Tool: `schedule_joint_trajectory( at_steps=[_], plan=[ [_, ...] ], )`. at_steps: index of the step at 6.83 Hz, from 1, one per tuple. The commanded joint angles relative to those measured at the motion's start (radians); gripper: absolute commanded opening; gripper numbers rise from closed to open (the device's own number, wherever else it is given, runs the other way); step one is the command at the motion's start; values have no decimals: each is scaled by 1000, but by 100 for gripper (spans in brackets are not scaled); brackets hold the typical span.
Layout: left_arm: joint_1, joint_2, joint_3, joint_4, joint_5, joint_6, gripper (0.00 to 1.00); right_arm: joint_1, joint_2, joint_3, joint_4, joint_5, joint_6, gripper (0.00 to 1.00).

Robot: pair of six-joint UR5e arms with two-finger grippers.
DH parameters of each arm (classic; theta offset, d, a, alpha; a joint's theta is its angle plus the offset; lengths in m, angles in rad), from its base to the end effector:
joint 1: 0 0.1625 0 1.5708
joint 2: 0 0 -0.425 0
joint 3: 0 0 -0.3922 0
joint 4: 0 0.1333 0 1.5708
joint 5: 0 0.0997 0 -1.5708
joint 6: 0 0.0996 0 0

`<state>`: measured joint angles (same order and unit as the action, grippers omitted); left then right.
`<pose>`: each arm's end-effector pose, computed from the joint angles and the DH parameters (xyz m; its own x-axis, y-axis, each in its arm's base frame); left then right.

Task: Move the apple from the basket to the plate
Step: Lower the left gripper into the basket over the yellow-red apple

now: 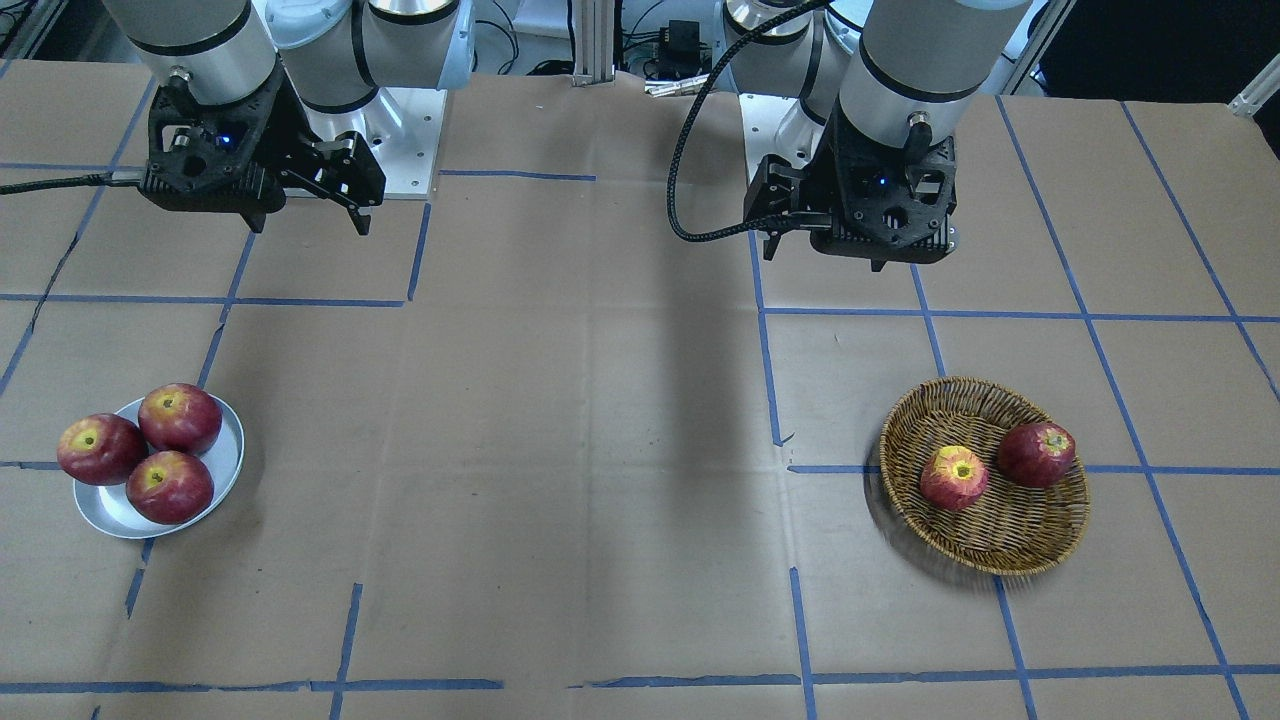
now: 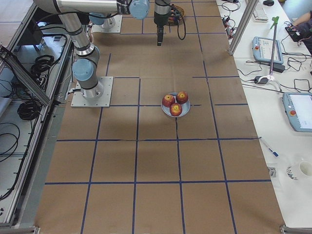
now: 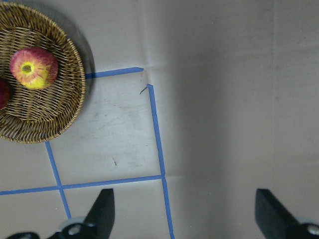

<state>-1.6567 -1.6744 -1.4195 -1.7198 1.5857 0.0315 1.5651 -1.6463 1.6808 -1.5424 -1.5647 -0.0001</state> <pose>-0.1764 -0.5116 0.4948 -0.9929 0.1185 -0.0116 0.1167 0.9880 0.1016 0.1313 -0.4539 0.4671 -1.0000 0.0060 -0.0061 0.0056 0.9980 0.0629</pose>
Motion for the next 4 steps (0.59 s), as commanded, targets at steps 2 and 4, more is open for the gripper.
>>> schedule_joint_trajectory(
  at_steps=[2,4],
  plan=[
    [70,-72,1,12,89,-8,99,0,-1,14,-21,0,-1,100],
    [118,-135,-45,73,89,-4,98,0,-3,14,-21,2,-1,100]
  ],
)
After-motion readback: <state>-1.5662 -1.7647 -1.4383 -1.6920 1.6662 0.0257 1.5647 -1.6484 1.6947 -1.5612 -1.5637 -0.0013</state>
